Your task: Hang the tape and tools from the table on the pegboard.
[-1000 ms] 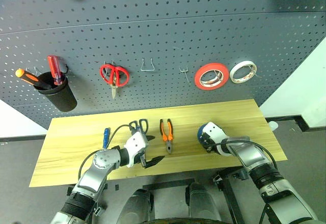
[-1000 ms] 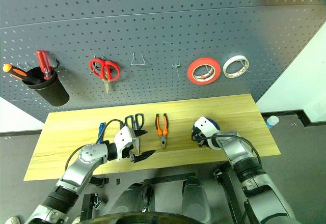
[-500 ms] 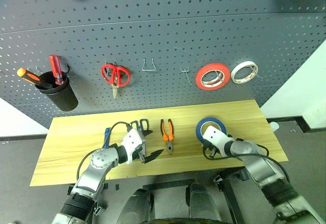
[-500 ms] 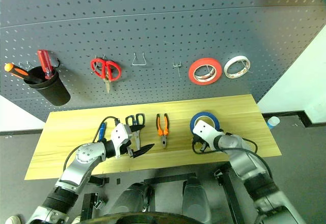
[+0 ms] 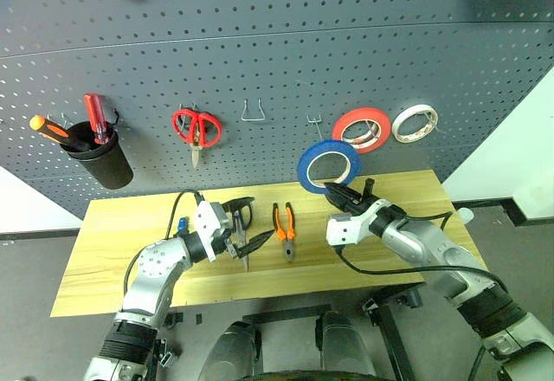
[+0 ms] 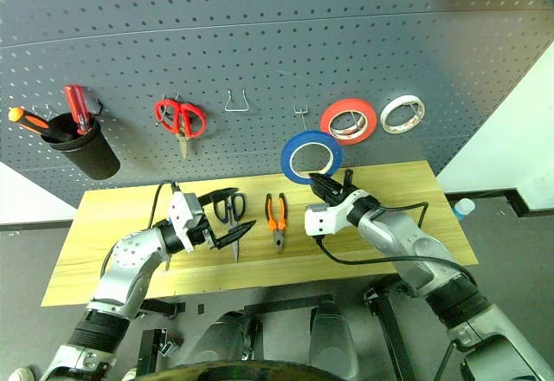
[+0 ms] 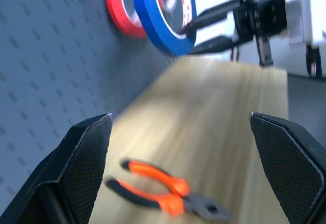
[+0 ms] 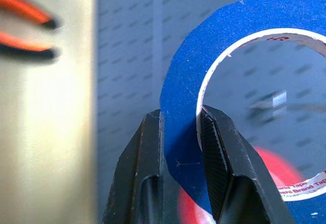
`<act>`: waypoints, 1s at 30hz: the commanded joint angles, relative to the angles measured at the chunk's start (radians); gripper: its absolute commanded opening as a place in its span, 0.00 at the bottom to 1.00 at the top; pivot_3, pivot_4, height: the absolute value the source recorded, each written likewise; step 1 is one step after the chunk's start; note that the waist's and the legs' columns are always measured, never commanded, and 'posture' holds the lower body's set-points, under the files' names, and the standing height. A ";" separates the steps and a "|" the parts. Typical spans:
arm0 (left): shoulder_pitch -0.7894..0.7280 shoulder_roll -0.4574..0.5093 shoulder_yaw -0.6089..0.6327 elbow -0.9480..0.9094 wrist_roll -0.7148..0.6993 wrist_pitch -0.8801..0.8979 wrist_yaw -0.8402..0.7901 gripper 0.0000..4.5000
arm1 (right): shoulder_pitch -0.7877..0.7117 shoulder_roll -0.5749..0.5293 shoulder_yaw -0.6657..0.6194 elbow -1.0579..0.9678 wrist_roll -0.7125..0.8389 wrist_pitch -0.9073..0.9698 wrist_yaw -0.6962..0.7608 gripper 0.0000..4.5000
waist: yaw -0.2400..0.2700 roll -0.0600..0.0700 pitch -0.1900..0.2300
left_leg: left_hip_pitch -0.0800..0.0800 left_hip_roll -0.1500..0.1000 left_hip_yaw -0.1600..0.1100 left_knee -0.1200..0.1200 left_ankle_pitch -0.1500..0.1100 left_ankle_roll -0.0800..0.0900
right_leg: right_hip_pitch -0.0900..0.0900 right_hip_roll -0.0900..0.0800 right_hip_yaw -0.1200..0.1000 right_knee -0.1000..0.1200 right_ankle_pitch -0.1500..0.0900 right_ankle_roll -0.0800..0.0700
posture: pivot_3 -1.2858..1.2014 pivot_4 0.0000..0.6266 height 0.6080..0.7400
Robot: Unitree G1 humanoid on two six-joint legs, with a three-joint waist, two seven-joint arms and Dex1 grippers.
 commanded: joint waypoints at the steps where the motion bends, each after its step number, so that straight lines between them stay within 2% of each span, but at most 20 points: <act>1: -0.004 -0.015 0.020 -0.038 -0.047 -0.018 -0.016 1.00 | -0.044 0.012 -0.043 -0.013 -0.049 -0.038 -0.085 0.15 | -0.001 0.000 0.000 | 0.000 0.000 0.000 0.000 0.000 0.000 | 0.000 0.000 0.000 0.000 0.000 0.000 | 0.48 0.14 0.98; 5: 0.005 -0.045 0.040 -0.039 -0.090 -0.032 -0.019 1.00 | -0.095 0.024 -0.027 0.047 -0.064 -0.045 -0.062 0.15 | -0.004 0.000 -0.001 | 0.000 0.000 0.000 0.000 0.000 0.000 | 0.000 0.001 0.001 0.000 0.000 -0.001 | 0.48 0.12 0.98; 12: -0.010 -0.095 0.063 -0.007 -0.114 -0.081 -0.019 1.00 | -0.172 0.082 -0.010 0.212 0.025 -0.057 0.075 0.15 | -0.005 -0.002 -0.006 | 0.001 0.000 0.001 0.000 0.000 0.001 | 0.001 0.001 0.001 -0.002 0.001 -0.002 | 0.48 0.11 0.98; 19: -0.012 -0.134 0.075 0.016 -0.122 -0.139 -0.021 1.00 | -0.222 0.092 0.007 0.326 0.015 -0.084 0.096 0.15 | -0.023 -0.002 -0.008 | 0.000 0.000 0.001 0.000 0.001 0.000 | 0.003 0.001 0.001 -0.008 0.005 0.000 | 0.48 0.10 0.98; 25: -0.010 -0.141 0.075 0.026 -0.112 -0.152 -0.023 1.00 | -0.221 0.090 0.017 0.347 0.006 -0.105 0.105 0.15 | -0.026 -0.002 -0.018 | 0.001 0.000 0.002 0.000 0.001 0.001 | 0.004 0.001 0.002 -0.009 0.006 0.000 | 0.48 0.10 0.98; 30: -0.010 -0.138 0.074 0.033 -0.108 -0.158 -0.024 1.00 | -0.215 0.097 0.008 0.346 0.023 -0.114 0.121 0.50 | -0.026 -0.002 -0.021 | 0.008 0.000 0.002 -0.001 0.000 0.004 | 0.013 0.001 0.002 -0.011 0.006 0.000 | 0.48 0.09 0.98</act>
